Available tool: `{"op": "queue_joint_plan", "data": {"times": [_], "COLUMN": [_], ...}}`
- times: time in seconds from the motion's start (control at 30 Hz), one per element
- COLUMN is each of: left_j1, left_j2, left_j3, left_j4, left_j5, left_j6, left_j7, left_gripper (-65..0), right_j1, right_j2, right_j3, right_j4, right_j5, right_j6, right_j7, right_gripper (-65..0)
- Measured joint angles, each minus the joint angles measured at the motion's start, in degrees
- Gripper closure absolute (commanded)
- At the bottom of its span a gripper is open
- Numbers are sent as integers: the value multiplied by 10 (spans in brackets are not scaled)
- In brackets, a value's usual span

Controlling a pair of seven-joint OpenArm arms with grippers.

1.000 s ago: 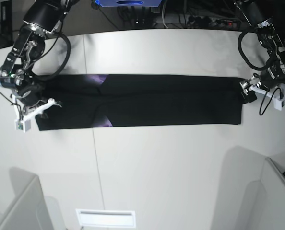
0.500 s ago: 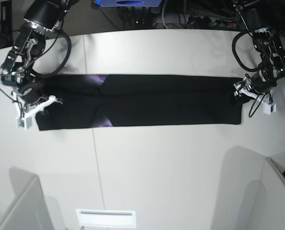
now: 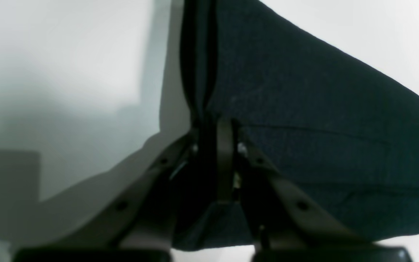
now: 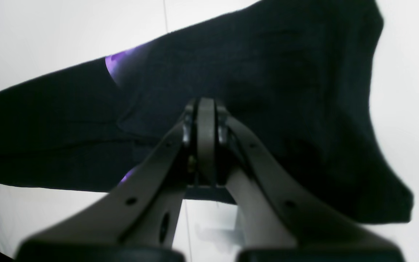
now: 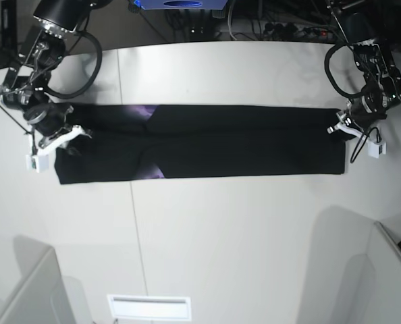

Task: Fold the T-shirt properly
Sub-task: 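Grasp the strip end with the left gripper and fold it toward the right gripper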

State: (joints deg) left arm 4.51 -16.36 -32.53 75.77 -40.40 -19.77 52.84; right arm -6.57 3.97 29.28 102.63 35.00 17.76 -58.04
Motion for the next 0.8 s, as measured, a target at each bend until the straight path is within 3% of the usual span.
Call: {"op": "queue_joint_plan", "data": {"times": [0.2,0.53,0.8], "left_j1": [8,62,93], "left_j2": [-15,-20,-5], "left_j3": [-42,-35,42], "left_j4": [26,165,242], "left_j5": [30,29,26], "left_j6": [13,13,13], "left_j7": [12,18,18], "left_gripper": [0,0,0], "right_j1": [-11,-10,-8], "right_j2": [1,-2,-2], "right_j3": [0,0,0], "right_j4": [0,0,0], "right_j5": [2,4,4], "right_j6": [0,0,0], "right_j7": [-3,-1,-1], "right_gripper": [0,0,0]}}
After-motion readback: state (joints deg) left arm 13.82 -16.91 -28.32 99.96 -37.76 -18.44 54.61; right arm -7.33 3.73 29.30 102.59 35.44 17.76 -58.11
